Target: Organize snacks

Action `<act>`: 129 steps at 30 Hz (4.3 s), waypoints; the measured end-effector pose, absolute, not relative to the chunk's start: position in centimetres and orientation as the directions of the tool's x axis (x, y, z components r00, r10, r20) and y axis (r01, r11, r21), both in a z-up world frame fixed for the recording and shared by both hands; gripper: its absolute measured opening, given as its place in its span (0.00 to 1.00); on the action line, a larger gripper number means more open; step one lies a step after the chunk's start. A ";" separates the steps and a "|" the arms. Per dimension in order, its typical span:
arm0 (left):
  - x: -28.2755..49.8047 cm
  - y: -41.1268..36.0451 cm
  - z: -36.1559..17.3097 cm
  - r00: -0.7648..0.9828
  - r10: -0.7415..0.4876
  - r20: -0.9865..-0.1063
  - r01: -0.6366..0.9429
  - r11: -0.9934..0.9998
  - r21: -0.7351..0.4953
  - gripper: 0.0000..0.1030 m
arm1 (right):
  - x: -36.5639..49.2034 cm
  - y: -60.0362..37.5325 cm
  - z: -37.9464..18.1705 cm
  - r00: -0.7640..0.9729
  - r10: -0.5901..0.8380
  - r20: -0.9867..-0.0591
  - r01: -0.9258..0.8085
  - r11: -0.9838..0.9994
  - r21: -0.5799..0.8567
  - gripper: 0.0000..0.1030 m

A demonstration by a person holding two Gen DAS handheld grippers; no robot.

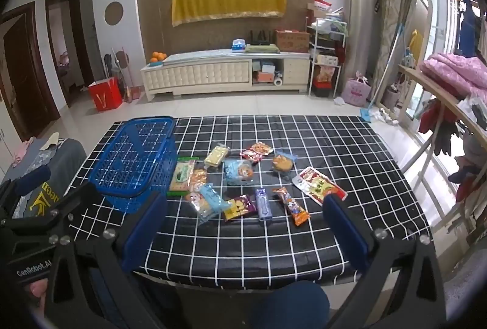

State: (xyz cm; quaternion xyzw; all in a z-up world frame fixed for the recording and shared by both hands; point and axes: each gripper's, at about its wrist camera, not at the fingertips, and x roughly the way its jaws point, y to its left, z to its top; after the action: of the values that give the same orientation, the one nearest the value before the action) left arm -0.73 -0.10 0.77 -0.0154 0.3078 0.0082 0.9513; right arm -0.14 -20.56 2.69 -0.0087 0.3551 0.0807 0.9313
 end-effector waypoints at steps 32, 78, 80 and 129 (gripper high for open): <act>-0.8 0.4 1.1 0.802 0.017 -0.597 -0.040 0.999 -0.026 1.00 | -0.5 -19.9 3.1 0.729 0.153 -0.668 -0.174 0.984 0.035 1.00; 2.0 -0.9 -1.1 0.760 -0.025 -0.649 -0.001 0.999 -0.040 1.00 | 1.2 -21.3 1.8 0.710 0.133 -0.692 -0.162 0.986 0.023 1.00; 3.2 -1.3 -2.2 0.738 -0.032 -0.674 0.003 0.999 -0.045 1.00 | 1.9 -21.7 1.0 0.701 0.123 -0.703 -0.153 0.988 0.020 1.00; 24.7 -2.2 -26.5 0.193 -0.006 -0.981 -0.517 0.849 -0.107 1.00 | 22.5 -25.7 -18.9 0.320 0.125 -0.939 -0.288 0.957 0.029 0.99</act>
State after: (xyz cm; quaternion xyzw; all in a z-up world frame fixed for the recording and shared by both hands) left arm 24.67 -2.24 -26.46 -0.2137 0.6115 0.1721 0.7422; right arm 22.51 -25.68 -18.93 -0.0715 0.5688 0.1274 0.8094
